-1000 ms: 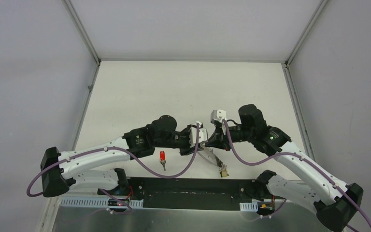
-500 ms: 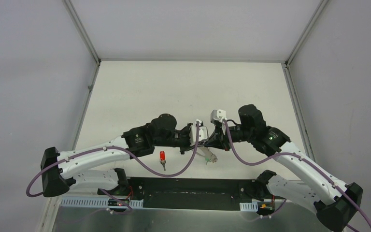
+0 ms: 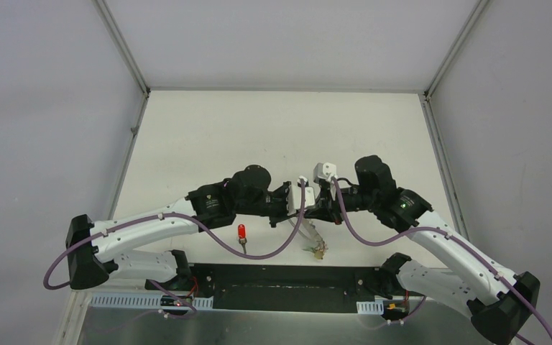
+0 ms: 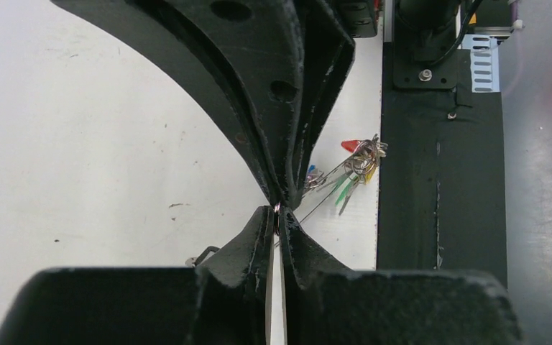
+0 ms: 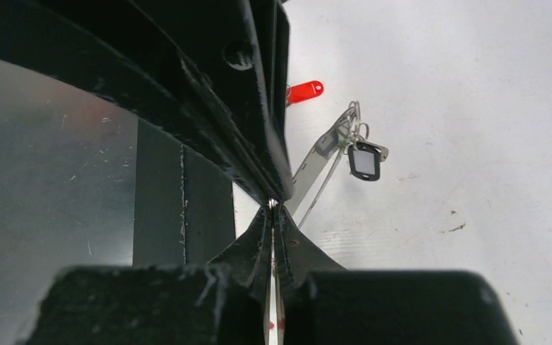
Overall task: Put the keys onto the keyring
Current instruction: Adjust the keyring at the center of the board.
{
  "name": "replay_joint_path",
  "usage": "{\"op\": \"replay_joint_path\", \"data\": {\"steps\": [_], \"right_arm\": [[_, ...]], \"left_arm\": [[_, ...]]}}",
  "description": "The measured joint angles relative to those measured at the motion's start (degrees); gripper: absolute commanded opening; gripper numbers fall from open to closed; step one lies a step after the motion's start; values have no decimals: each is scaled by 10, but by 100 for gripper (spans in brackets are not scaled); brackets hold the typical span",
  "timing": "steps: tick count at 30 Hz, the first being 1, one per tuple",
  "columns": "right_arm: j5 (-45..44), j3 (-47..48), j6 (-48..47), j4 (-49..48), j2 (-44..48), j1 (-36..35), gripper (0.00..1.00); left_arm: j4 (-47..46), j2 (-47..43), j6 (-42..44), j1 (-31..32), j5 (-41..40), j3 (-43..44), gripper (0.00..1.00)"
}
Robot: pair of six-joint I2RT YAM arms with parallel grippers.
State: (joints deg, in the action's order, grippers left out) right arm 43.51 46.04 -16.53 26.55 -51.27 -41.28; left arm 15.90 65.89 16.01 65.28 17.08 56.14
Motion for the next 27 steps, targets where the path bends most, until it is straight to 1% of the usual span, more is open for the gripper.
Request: {"op": "replay_joint_path", "data": {"steps": [4, 5, 6, 7, 8, 12, 13, 14, 16, 19, 24, 27], "right_arm": [[-2, 0, 1, 3, 1, -1, 0], [-3, 0, 0, 3, 2, -1, 1], [-6, 0, 1, 3, 2, -1, 4], [-7, 0, 2, 3, 3, -2, 9], [-9, 0, 3, 3, 4, -2, 16], [-29, 0, 14, -9, 12, -2, 51], [-37, 0, 16, -15, 15, -2, 56], [-43, 0, 18, -21, 19, -2, 58], [-56, -1, 21, -33, 27, -2, 59], [-66, -11, 28, -54, 37, -2, 59], [-40, -47, 51, -102, 47, 9, 53], [-10, -76, 76, -150, 52, 18, 46]], "left_arm": [[8, 4, 3, 0, -1, 6, 0], [8, 4, 3, 0, -1, 6, 0], [9, 4, 3, 0, -1, 6, 0], [8, 4, 3, 0, -2, 7, 0], [8, 4, 3, 0, -2, 7, 0], [18, 3, 1, 0, -4, 6, 0], [21, 3, -1, 0, -5, 5, 0], [21, 1, -3, 0, -6, 1, 0], [12, -11, -9, 0, -15, -15, 0], [-13, -41, -22, 0, -31, -51, 0], [-86, -106, -47, 0, -54, -126, 0], [-131, -131, -56, 0, -57, -150, 0]]}}
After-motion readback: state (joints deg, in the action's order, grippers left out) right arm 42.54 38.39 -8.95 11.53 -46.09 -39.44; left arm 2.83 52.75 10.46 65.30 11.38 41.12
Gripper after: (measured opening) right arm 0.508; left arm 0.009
